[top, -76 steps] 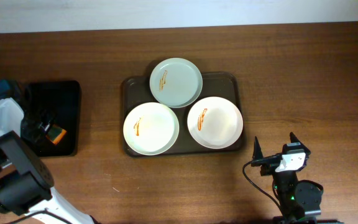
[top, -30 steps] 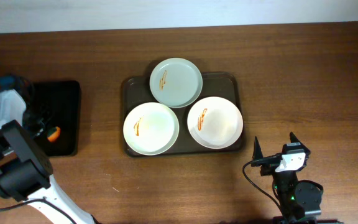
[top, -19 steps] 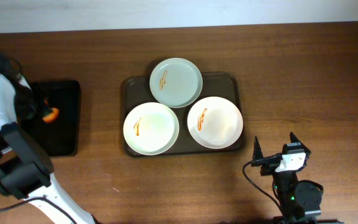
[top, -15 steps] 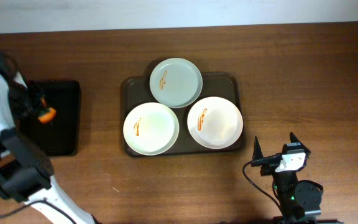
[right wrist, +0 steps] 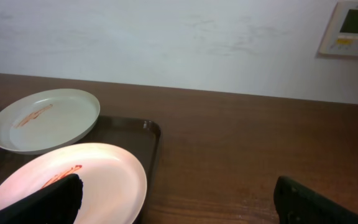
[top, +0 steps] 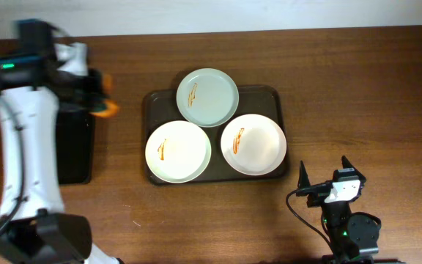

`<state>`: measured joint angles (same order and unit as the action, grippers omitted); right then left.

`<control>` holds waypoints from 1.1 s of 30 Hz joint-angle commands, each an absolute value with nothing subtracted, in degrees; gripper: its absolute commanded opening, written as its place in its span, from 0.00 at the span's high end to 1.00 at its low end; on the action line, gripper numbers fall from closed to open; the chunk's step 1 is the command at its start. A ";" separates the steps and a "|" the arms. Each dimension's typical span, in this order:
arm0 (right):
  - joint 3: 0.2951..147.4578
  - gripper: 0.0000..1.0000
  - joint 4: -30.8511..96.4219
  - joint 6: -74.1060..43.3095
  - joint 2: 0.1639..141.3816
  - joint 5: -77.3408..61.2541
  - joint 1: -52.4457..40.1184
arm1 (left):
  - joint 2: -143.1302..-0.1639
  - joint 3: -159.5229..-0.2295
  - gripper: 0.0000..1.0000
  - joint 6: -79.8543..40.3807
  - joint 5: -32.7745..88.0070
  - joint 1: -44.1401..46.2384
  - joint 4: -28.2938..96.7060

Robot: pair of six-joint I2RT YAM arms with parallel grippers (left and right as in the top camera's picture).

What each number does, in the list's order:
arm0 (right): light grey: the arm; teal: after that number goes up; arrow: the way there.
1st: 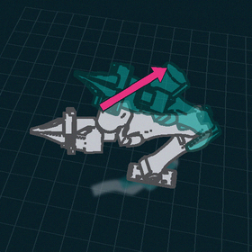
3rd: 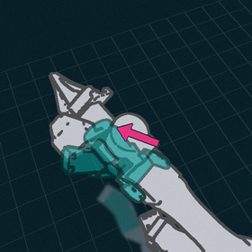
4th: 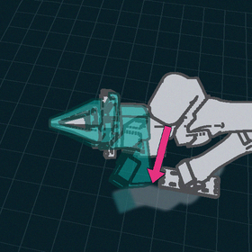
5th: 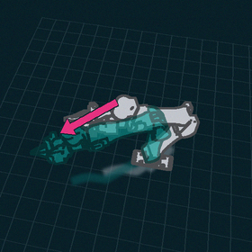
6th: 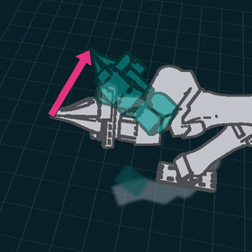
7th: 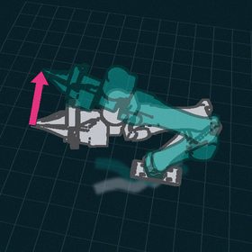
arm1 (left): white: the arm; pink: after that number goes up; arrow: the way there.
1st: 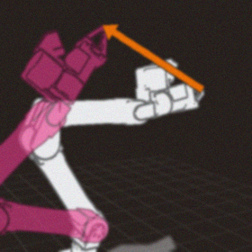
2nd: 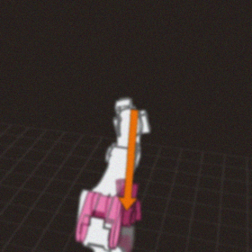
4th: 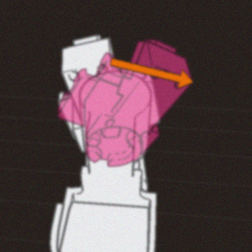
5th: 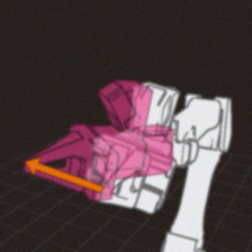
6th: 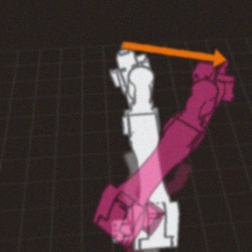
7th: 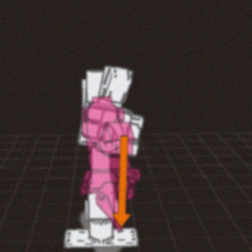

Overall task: Clean dirty plates on tray and stack at the side
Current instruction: 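Carry the sponge with the left gripper over the front-left plate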

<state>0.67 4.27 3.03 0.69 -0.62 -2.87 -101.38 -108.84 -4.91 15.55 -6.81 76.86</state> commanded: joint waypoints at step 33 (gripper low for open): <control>60.60 0.02 35.73 8.12 46.59 -36.18 -2.59 | -95.66 -85.10 0.16 -16.14 0.49 -1.13 63.35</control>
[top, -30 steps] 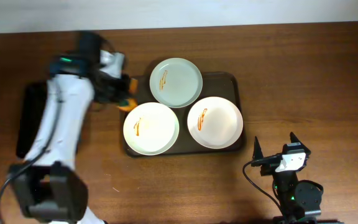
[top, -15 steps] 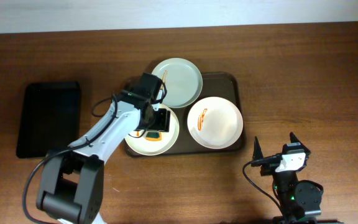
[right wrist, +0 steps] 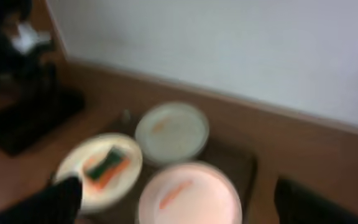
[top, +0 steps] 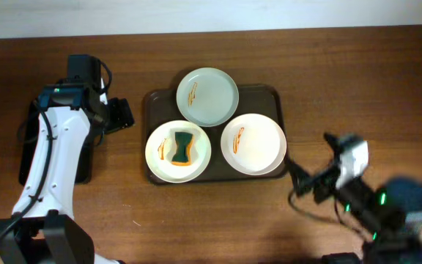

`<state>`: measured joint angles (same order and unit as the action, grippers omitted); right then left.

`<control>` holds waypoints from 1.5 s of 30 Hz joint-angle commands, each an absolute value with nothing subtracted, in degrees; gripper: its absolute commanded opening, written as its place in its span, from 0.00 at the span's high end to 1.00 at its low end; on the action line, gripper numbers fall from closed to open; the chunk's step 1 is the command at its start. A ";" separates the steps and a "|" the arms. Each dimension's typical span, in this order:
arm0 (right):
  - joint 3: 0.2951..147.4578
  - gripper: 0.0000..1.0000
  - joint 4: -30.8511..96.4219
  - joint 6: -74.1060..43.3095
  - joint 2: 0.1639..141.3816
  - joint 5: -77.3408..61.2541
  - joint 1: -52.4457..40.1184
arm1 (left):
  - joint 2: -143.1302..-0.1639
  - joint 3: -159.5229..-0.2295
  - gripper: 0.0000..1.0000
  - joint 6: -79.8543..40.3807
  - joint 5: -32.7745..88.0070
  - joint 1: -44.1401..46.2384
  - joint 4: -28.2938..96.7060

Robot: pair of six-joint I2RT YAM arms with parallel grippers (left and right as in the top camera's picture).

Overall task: Clean dirty plates on tray and stack at the side
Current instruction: 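Carry the sponge with the left gripper over the front-left plate, then grip the rim of the front-left plate with the right gripper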

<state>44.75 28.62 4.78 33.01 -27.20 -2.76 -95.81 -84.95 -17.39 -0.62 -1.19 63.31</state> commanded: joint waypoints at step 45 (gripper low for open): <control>77.28 0.84 32.75 -23.46 119.55 -17.23 -31.16 | -95.68 -83.11 0.26 -9.28 12.56 -1.13 62.61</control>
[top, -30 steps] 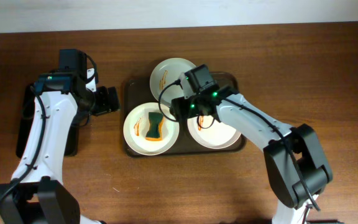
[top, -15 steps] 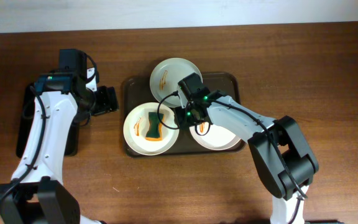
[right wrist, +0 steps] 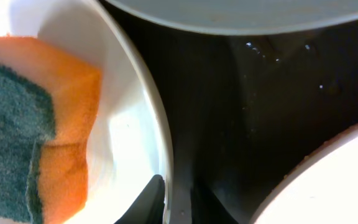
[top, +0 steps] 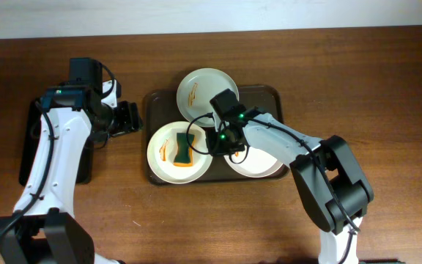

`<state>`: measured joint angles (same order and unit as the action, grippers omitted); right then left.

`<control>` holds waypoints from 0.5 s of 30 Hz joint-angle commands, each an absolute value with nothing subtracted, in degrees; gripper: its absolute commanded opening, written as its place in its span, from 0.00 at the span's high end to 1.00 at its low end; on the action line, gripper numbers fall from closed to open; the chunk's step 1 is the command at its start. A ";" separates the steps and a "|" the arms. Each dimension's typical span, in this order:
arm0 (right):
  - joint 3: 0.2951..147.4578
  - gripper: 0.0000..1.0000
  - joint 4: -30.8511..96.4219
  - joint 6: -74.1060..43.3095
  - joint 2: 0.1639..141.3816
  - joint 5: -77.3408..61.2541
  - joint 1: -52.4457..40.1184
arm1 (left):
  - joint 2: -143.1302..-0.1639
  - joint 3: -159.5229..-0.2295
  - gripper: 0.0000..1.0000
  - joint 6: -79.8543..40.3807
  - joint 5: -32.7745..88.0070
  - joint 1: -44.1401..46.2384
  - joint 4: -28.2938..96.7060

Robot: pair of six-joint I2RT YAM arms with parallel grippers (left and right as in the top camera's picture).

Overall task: Clean dirty plates on tray and stack at the side
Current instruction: 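Grip the rim of the front-left plate with the right gripper, then scrub the front-left plate with the sponge in the left gripper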

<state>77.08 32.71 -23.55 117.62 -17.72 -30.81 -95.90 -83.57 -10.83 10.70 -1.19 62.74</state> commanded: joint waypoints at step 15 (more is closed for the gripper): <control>77.28 0.96 32.64 -23.44 119.55 -17.56 -31.16 | -95.85 -62.70 0.35 -14.31 15.31 12.25 34.28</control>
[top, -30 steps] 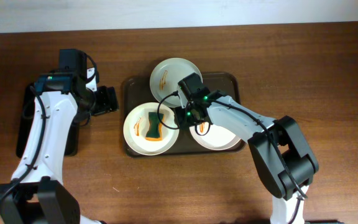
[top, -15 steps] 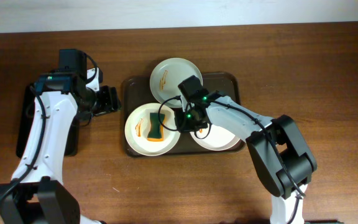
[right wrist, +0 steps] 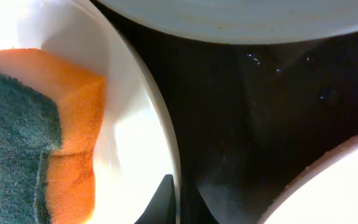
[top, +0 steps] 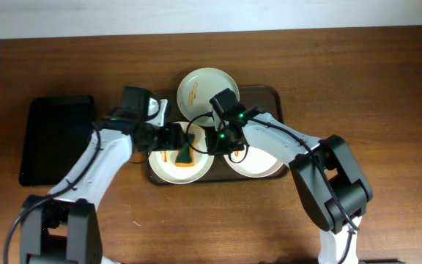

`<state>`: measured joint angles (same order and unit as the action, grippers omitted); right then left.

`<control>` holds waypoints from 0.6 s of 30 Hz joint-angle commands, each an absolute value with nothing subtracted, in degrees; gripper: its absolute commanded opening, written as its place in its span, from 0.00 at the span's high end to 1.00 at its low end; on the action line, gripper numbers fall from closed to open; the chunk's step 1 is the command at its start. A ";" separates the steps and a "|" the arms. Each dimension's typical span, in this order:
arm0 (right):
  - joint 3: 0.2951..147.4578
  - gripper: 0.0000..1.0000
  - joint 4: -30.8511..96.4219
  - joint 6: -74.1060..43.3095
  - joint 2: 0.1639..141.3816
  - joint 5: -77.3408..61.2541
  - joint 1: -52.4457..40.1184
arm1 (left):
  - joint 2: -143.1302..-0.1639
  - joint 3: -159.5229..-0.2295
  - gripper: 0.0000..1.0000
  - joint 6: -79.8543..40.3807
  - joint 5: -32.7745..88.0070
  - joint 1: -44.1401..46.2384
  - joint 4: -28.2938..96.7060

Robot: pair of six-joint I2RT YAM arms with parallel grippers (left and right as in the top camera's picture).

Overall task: Clean dirty plates on tray and stack at the side
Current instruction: 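Scrub the front-left plate with the sponge in the left gripper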

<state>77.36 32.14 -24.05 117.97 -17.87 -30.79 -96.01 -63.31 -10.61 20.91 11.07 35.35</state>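
Three stained plates sit on the dark tray (top: 273, 95). The front-left plate (top: 165, 165) carries an orange and green sponge (top: 184, 152). My right gripper (top: 217, 141) is shut on this plate's right rim. In the right wrist view its fingers (right wrist: 166, 196) pinch the white rim (right wrist: 160, 112), with the sponge (right wrist: 36, 149) just left of them. My left gripper (top: 174, 136) hangs over the same plate at the sponge's far end; its jaws cannot be made out. My right arm partly hides the front-right plate (top: 258, 167). The pale green plate (top: 202, 89) lies at the back.
A black mat (top: 56, 139) lies on the wooden table left of the tray. In the right wrist view the green plate's edge (right wrist: 241, 15) overhangs the wet dark tray floor (right wrist: 260, 124). The front-right plate's rim (right wrist: 340, 180) is close by.
My left arm has moved from beside the tray's left edge to over the front-left plate, by the sponge. My right fingers have closed tighter on that plate's rim.
At first my left gripper held the sponge over the black mat and my right arm rested at the table's front right. Then the sponge lay on the front-left plate and my right arm was in motion. Later my right gripper was at that plate's rim, where it now grips.
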 commanded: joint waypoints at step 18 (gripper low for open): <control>77.28 0.96 32.80 -23.44 119.55 -17.56 -31.16 | -106.15 -62.70 0.57 -15.38 21.28 14.11 29.78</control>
